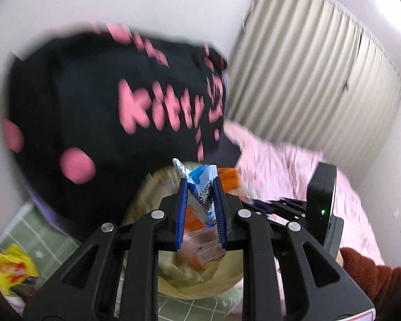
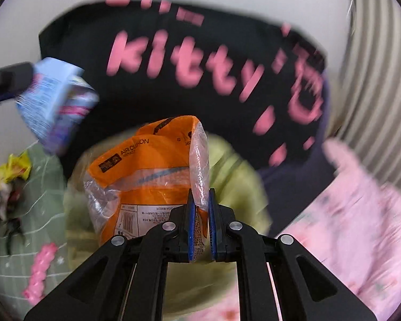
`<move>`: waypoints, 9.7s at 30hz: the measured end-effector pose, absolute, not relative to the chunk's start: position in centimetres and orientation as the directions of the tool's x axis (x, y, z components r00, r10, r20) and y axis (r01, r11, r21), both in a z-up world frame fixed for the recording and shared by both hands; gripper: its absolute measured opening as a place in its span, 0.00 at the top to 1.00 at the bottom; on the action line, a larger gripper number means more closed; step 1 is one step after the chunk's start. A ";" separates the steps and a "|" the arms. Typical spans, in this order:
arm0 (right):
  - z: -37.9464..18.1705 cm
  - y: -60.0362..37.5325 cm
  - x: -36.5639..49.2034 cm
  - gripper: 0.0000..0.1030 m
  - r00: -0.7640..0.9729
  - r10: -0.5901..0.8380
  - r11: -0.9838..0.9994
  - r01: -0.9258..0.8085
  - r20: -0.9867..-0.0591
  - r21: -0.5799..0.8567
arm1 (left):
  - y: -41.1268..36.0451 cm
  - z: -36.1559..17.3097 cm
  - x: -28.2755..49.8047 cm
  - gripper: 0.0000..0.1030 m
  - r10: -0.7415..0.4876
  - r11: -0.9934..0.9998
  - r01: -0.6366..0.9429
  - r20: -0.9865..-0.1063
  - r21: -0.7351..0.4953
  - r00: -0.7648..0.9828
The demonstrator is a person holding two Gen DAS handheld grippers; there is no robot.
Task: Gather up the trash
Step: 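Carry both held wrappers over the yellow trash bag, then open both grippers to drop the wrappers into the yellow bag, then grasp a red snack wrapper with the right gripper while the left gripper approaches the pile, then grasp a gold snack wrapper with the left gripper, then carry both held wrappers over the yellow trash bag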
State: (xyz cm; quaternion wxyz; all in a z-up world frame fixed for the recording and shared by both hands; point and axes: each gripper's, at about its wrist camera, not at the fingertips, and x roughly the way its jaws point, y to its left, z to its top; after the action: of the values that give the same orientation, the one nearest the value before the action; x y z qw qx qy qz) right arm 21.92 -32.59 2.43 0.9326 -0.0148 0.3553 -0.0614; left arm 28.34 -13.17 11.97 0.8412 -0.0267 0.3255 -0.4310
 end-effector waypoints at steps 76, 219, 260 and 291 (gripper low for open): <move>5.2 -20.4 22.7 0.46 0.804 0.151 0.977 -0.209 -0.575 -0.035 | 11.4 3.5 20.8 0.61 -0.130 0.986 0.037 -0.612 -0.163 0.780; -3.6 -9.8 23.9 0.97 0.510 0.429 0.849 -0.510 -0.746 0.139 | 23.1 -4.8 24.2 0.88 -0.111 0.989 -0.032 -0.870 -0.144 0.481; 2.6 -14.1 20.6 0.97 0.683 0.351 0.919 -0.382 -0.640 0.096 | 18.0 7.5 22.5 0.80 -0.372 0.913 0.168 -0.593 -0.371 0.714; 6.3 -36.7 20.0 0.97 0.779 -0.058 0.998 0.051 -0.624 -0.029 | -15.8 12.4 28.3 0.79 -0.843 0.527 0.725 -0.380 -0.444 0.380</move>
State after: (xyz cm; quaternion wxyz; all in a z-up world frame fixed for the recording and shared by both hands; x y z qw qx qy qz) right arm 19.96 -36.74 6.26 0.9432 -0.0054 0.3310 -0.0288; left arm 28.28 -15.78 12.44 0.8244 -0.1021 0.2896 -0.4755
